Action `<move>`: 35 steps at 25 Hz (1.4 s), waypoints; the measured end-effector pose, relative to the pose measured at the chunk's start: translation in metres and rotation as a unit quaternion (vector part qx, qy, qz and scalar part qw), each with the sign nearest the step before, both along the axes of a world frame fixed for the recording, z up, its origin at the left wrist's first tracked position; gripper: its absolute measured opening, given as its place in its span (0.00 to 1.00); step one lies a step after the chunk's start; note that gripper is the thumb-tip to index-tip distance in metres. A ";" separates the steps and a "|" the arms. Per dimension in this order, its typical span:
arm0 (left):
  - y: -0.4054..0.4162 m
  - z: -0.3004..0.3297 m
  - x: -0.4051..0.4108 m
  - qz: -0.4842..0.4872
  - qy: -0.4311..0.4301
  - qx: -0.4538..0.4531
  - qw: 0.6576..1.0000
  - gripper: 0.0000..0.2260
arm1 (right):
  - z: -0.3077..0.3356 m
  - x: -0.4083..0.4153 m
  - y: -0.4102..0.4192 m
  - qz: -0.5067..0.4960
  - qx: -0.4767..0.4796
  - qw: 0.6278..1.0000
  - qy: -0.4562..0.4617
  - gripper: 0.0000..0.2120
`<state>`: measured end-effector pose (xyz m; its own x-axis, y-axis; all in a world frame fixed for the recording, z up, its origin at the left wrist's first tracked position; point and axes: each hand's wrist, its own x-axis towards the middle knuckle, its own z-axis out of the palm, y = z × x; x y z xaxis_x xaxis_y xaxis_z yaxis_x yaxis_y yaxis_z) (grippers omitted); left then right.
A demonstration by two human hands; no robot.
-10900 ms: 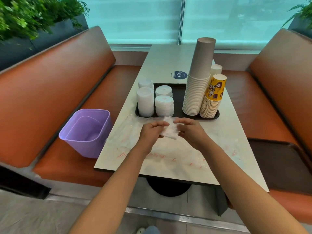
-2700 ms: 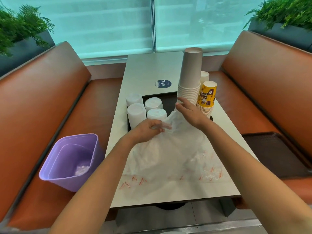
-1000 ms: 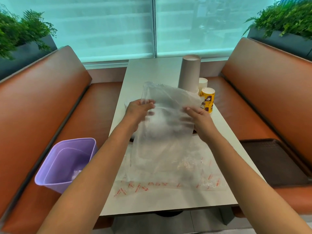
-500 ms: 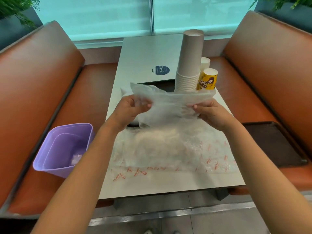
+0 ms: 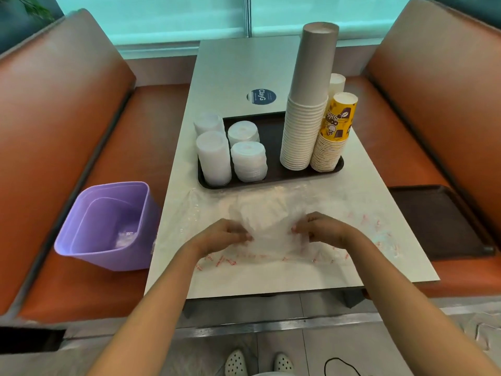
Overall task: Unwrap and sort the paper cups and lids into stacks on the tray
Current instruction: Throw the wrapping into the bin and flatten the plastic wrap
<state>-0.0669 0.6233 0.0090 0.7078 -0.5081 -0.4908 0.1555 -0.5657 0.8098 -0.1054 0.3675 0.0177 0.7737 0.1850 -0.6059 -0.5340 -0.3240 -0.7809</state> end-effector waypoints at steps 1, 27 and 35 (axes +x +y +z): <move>-0.005 0.000 0.002 0.029 0.004 -0.007 1.000 0.04 | -0.005 0.003 0.002 -0.021 -0.015 1.000 -0.011 0.08; -0.035 -0.032 0.035 0.299 -0.290 0.251 0.874 0.08 | -0.079 0.034 0.033 0.211 -0.468 0.825 -0.236 0.35; -0.059 -0.052 0.008 -0.083 -0.362 0.121 0.920 0.18 | -0.073 0.035 0.032 0.183 -0.421 0.849 -0.262 0.32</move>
<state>-0.0588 0.5641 -0.0431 0.8162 -0.5767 -0.0341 -0.4808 -0.7108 0.5133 -0.0704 0.3993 -0.0556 0.9619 0.1433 -0.2328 0.0719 -0.9543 -0.2901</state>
